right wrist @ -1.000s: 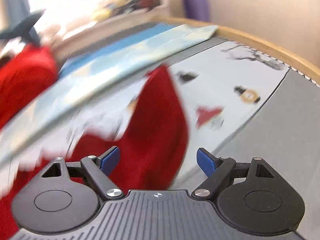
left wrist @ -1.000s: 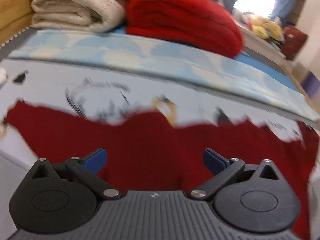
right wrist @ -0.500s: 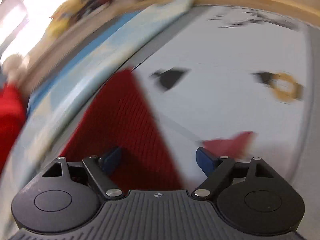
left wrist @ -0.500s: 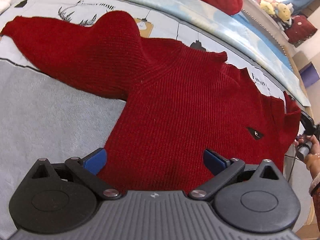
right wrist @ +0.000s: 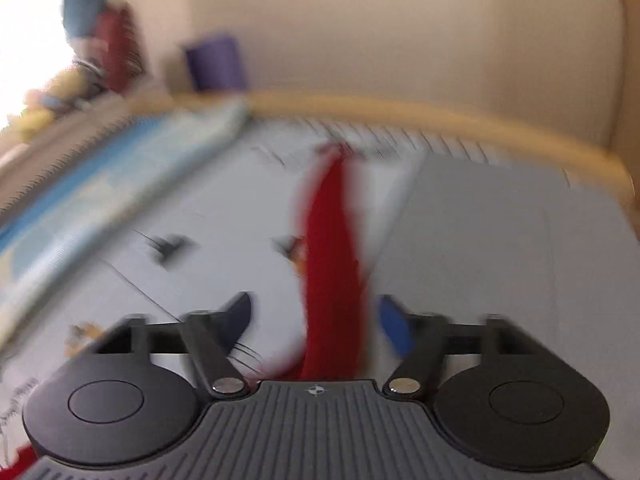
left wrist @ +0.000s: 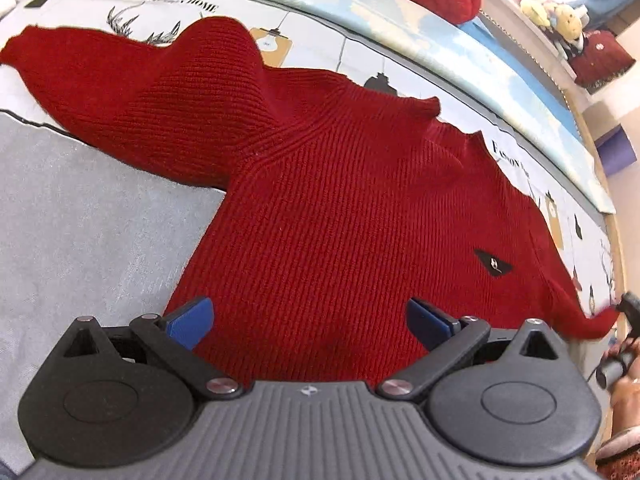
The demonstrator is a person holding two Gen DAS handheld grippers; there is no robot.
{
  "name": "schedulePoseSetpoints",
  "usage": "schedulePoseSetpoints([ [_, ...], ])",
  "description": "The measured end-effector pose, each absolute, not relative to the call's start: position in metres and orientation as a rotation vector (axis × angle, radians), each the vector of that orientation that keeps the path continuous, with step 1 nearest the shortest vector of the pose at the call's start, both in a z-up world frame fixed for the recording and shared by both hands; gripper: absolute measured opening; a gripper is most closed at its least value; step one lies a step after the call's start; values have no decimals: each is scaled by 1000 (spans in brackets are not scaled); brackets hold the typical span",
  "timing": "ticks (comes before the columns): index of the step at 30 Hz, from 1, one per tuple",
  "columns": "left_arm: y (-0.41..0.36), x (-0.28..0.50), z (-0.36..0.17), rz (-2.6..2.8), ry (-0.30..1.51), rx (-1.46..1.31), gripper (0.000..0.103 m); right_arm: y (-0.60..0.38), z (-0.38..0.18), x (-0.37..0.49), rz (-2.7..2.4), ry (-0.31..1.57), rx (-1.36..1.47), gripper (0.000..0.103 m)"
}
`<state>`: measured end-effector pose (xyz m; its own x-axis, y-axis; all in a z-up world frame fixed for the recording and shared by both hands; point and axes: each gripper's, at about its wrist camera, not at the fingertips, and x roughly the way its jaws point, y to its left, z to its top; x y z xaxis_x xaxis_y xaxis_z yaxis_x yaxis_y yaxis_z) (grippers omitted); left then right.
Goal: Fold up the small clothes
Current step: 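Grasp the sleeve cuff with the right gripper, pull it outward, release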
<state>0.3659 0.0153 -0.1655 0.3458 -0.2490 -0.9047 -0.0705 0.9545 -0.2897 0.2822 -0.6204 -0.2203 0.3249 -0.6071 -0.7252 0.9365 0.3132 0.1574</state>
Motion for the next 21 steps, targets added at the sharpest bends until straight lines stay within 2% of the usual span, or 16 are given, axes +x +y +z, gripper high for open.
schedulePoseSetpoints([
  [2,10,362,-158,-122,1200,-275,103,-654,-234,247,-1129,618,768,75],
  [6,-7,357,-151,-141,1193,-241,103,-706,-252,167,-1190,496,1092,75],
  [11,-44,355,-153,-193,1223,-236,103,-718,-277,137,-1203,516,1186,77],
  [12,-50,353,-153,-205,1223,-224,103,-716,-280,139,-1184,524,1181,86],
  [13,-58,351,-152,-216,1219,-206,103,-716,-281,146,-1151,516,1154,90],
  [14,-66,348,-150,-222,1214,-187,103,-719,-282,156,-1067,509,1122,86],
  [15,-71,346,-148,-227,1211,-175,103,-724,-282,167,-983,513,1110,64],
  [16,-76,343,-147,-230,1210,-167,103,-729,-282,177,-935,525,1098,18],
  [21,-88,335,-138,-234,1193,-144,103,-710,-224,195,-1050,531,1007,16],
])
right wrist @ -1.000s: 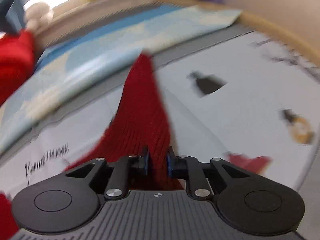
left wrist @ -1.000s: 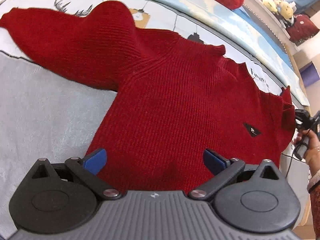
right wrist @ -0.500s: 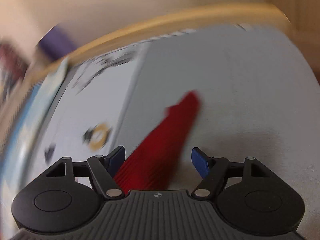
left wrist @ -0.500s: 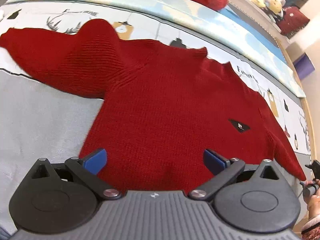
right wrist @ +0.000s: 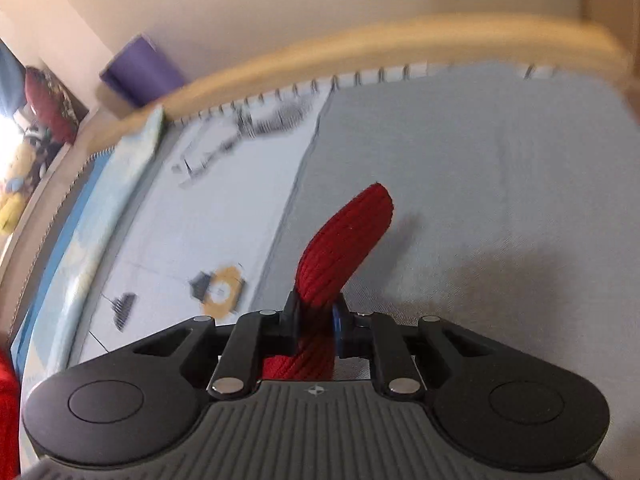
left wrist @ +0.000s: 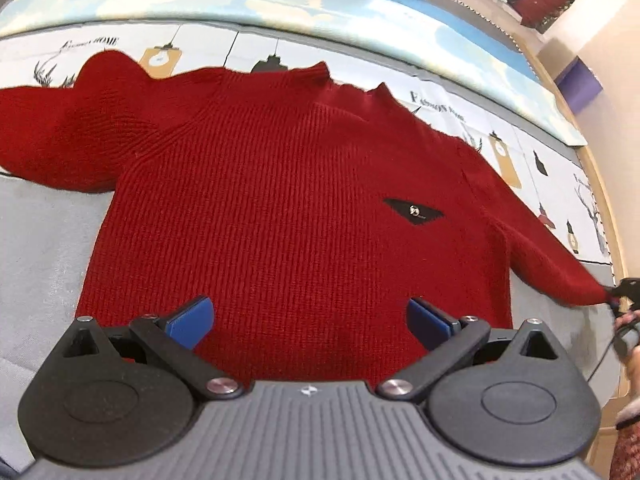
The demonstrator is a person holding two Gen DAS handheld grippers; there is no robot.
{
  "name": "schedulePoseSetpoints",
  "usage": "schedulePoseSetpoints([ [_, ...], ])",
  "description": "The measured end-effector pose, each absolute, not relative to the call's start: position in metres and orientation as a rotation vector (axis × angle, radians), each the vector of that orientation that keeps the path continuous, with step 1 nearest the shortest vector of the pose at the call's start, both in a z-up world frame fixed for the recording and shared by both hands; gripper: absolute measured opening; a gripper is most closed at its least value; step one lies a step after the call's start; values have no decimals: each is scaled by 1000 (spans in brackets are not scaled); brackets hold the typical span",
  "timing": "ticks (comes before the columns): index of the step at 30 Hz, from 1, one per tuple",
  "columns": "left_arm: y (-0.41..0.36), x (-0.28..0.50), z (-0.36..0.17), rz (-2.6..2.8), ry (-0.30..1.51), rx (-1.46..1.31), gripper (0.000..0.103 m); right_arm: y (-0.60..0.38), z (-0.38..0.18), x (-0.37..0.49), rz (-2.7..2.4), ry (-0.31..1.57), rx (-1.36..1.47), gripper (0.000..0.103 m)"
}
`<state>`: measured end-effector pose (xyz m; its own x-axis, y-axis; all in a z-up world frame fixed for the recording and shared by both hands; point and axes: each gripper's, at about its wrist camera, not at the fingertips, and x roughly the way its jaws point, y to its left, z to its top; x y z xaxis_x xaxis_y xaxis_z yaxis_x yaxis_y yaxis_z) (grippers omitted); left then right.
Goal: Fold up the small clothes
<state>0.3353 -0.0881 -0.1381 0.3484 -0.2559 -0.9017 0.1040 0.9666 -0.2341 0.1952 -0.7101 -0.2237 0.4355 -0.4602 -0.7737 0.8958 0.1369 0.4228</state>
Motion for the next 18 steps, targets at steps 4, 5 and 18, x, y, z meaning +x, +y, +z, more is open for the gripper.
schedulePoseSetpoints([
  [4,-93,335,-144,-201,1216,-147,103,-705,-186,248,-948,455,780,28],
  [5,-94,335,-145,-197,1222,-162,103,-712,-181,258,-928,433,779,35],
  [18,-111,322,-170,-207,1277,-200,103,-757,-251,181,-1089,538,728,40],
])
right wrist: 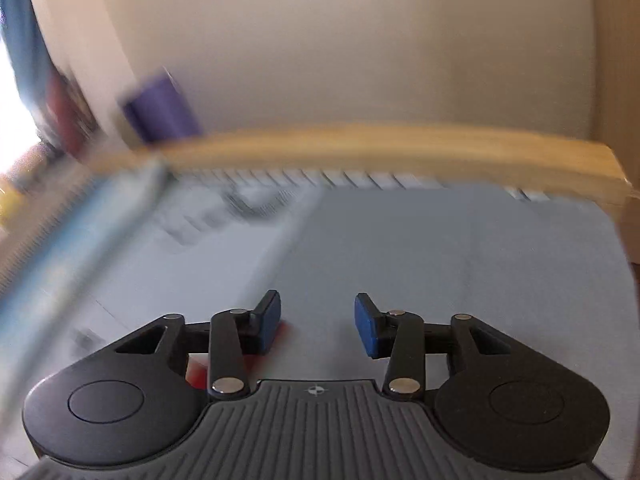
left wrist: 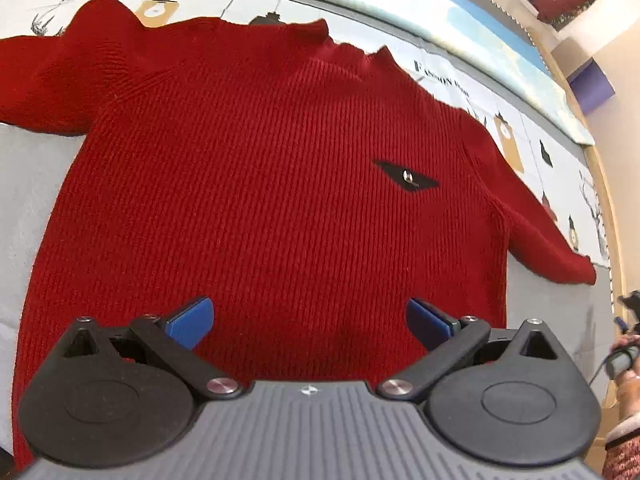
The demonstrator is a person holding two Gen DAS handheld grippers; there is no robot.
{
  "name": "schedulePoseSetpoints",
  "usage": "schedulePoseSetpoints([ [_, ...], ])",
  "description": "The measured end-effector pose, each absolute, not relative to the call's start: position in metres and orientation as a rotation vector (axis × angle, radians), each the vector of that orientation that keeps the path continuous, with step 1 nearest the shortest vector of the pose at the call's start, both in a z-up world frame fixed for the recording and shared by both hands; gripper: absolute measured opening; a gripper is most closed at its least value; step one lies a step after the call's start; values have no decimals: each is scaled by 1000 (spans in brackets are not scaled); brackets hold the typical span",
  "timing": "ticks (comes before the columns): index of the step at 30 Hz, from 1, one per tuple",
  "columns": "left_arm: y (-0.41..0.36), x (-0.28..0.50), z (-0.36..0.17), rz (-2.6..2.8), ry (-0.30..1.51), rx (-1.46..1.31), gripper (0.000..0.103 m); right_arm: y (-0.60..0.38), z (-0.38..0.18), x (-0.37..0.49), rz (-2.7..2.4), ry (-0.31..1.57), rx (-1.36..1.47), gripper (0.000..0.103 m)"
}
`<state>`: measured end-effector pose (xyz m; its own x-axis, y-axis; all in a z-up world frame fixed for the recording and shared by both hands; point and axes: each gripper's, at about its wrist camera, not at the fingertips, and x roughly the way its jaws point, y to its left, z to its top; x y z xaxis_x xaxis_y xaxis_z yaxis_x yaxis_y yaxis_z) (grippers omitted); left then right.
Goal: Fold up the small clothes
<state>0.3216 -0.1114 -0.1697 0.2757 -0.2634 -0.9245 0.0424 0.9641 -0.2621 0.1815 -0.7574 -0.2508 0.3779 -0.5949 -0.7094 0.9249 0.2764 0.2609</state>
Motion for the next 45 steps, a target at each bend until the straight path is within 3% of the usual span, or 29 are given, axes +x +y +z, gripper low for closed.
schedulePoseSetpoints([
  [4,-113,321,-167,-184,1264,-178,103,-747,-300,221,-996,740,695,38],
  [6,-112,323,-165,-151,1252,-186,103,-731,-300,251,-937,754,570,38],
  [8,-111,326,-166,-132,1250,-201,103,-720,-294,273,-816,725,612,29],
  [11,-111,330,-169,-122,1261,-211,103,-716,-282,294,-708,617,643,29],
  [15,-110,331,-179,-104,1277,-203,103,-719,-289,312,-660,646,690,30],
  [21,-101,333,-194,-76,1330,-242,103,-736,-307,295,-590,562,950,61],
  [25,-98,336,-196,-67,1337,-250,103,-739,-316,303,-424,550,1140,66],
  [26,-98,337,-197,-66,1336,-252,103,-737,-316,306,-433,545,1162,65],
  [27,-98,337,-196,-66,1334,-255,103,-737,-315,307,-455,532,1155,50],
  [28,-97,337,-195,-65,1332,-255,103,-736,-312,307,-486,516,1129,21],
  [29,-97,337,-193,-65,1328,-254,103,-735,-309,303,-524,491,1117,20],
  [36,-85,335,-179,-66,1283,-272,103,-711,-264,224,-854,338,1046,19],
  [38,-82,334,-179,-69,1293,-293,103,-710,-273,215,-933,445,1006,26],
  [39,-80,331,-178,-74,1294,-295,103,-712,-279,214,-1005,512,978,37],
  [40,-78,329,-176,-75,1293,-292,103,-718,-285,210,-1081,551,955,41],
  [45,-61,321,-160,-71,1249,-282,103,-728,-272,184,-1231,508,945,42],
])
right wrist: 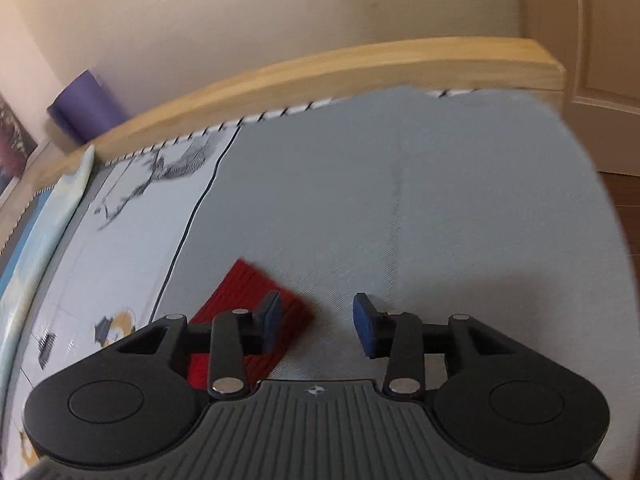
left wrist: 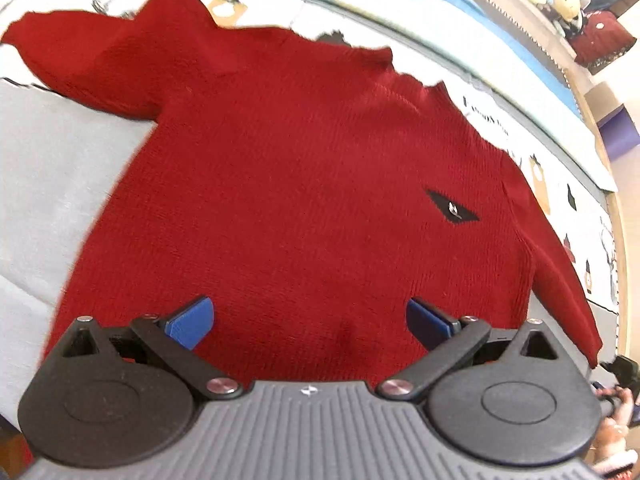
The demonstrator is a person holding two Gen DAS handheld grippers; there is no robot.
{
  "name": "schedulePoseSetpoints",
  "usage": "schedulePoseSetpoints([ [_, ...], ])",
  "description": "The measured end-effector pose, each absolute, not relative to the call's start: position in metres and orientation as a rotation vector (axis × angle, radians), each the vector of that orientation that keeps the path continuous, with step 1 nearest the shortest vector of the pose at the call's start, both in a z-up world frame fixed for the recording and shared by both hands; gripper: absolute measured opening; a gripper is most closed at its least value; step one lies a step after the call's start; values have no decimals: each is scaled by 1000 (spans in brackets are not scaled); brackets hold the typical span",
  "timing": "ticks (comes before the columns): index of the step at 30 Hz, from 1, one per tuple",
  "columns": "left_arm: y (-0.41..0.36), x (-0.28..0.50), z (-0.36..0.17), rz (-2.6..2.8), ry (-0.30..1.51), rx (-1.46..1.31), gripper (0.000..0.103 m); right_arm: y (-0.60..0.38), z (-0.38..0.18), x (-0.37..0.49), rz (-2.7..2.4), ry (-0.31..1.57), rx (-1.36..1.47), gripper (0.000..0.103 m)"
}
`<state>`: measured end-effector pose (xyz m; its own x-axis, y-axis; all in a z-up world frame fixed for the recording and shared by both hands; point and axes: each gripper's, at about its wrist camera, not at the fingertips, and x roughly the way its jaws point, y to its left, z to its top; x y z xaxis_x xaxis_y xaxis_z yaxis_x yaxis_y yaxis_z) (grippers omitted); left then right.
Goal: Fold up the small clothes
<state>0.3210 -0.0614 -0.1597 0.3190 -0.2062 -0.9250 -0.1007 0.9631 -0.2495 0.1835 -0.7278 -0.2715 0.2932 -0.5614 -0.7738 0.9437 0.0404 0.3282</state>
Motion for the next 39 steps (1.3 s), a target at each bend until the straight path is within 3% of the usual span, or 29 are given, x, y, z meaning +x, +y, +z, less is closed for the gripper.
schedulePoseSetpoints([
  [5,-52,322,-161,-50,1237,-275,103,-700,-235,235,-807,574,862,42],
  [11,-48,331,-160,-54,1223,-288,103,-628,-279,358,-584,994,562,40],
  [15,-33,341,-153,-15,1174,-270,103,-612,-291,385,-676,937,344,57],
  [18,-19,347,-148,14,1153,-260,103,-620,-279,388,-700,951,409,57],
  [23,-1,335,-125,-4,1083,-224,103,-596,-206,309,-600,782,571,59],
  [26,-1,315,-109,-38,1055,-186,103,-535,-149,232,-457,710,567,68],
  [31,10,251,-77,-124,1054,-188,103,-415,-87,134,-230,745,515,83],
  [39,25,127,-55,-189,1056,-133,103,-252,-50,44,-12,794,278,88],
])
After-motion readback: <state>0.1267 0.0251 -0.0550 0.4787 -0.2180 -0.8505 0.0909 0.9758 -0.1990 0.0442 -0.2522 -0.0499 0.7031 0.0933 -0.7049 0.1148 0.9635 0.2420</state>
